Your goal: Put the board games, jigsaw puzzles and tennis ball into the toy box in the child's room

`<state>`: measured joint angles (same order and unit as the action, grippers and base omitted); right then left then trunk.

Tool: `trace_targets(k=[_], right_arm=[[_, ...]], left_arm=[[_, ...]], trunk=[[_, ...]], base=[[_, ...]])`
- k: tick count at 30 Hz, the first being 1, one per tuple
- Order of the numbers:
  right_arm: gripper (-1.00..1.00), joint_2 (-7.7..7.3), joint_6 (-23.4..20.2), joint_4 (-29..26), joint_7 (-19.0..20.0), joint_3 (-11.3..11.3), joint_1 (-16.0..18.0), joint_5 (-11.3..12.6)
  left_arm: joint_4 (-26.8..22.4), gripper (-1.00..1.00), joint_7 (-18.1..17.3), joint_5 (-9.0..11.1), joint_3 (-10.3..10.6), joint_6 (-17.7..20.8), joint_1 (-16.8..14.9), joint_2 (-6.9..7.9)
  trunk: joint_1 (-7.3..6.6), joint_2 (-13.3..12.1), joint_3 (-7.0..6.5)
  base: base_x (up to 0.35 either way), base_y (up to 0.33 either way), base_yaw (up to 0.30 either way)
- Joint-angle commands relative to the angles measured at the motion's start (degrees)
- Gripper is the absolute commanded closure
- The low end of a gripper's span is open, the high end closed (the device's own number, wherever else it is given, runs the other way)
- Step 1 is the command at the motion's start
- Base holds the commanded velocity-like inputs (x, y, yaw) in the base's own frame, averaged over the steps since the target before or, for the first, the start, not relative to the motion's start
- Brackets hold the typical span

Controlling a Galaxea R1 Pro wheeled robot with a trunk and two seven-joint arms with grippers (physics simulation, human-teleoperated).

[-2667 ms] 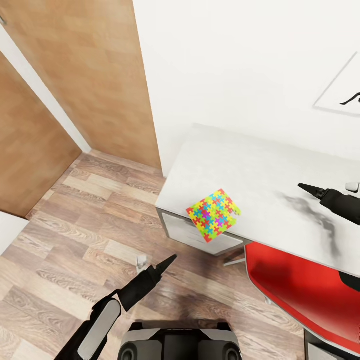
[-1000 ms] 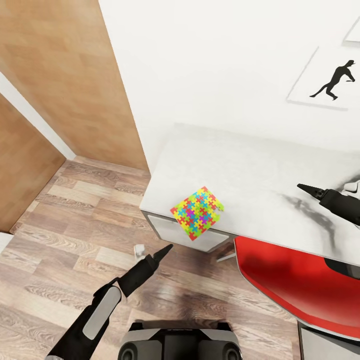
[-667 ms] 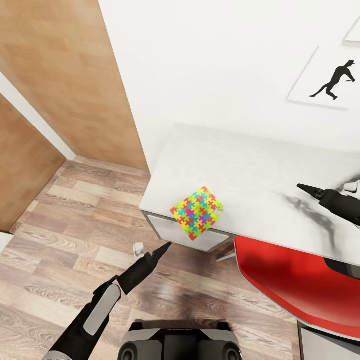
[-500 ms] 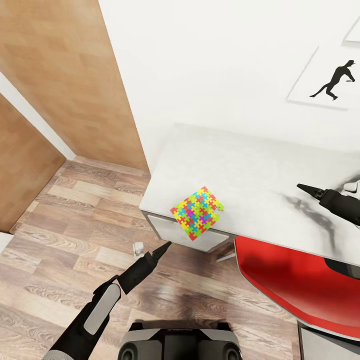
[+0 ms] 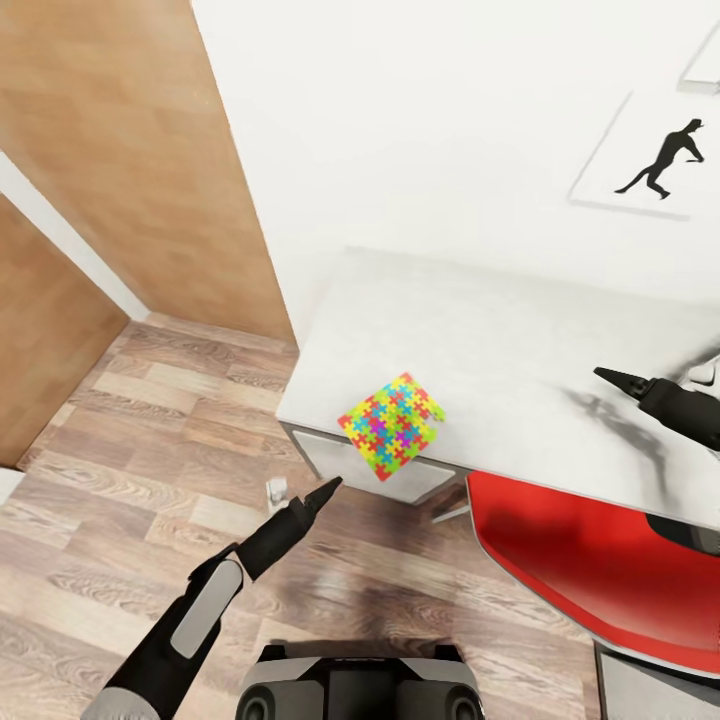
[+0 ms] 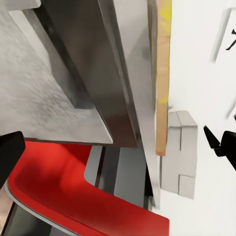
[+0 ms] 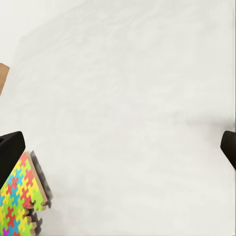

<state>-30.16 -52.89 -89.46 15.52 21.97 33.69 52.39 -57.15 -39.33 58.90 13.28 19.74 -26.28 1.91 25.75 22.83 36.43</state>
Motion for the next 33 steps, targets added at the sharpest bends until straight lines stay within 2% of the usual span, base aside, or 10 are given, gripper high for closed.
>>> trace_targets(k=[1,19,33], right_arm=[[-1.0,0.01,-0.3,-0.1,0.5,0.1,0.1,-0.4],[-1.0,0.01,-0.3,-0.8,0.5,0.0,0.1,-0.5],[-1.0,0.01,-0.3,-0.9,0.5,0.1,0.1,-0.5]], left_arm=[[0.3,-1.0,0.0,0.7,0.1,0.5,-0.3,0.03],[1.7,-1.0,-0.3,1.1,-0.4,0.5,-2.1,0.01],[1.8,-1.0,-0.4,1.3,-2.1,0.6,-2.3,0.0]], trunk=[[0.03,0.1,0.07],[0.03,0.1,0.07],[0.03,0.1,0.07]], base=[[0.0,0.0,-0.153],[0.0,0.0,-0.219],[0.0,0.0,-0.064]])
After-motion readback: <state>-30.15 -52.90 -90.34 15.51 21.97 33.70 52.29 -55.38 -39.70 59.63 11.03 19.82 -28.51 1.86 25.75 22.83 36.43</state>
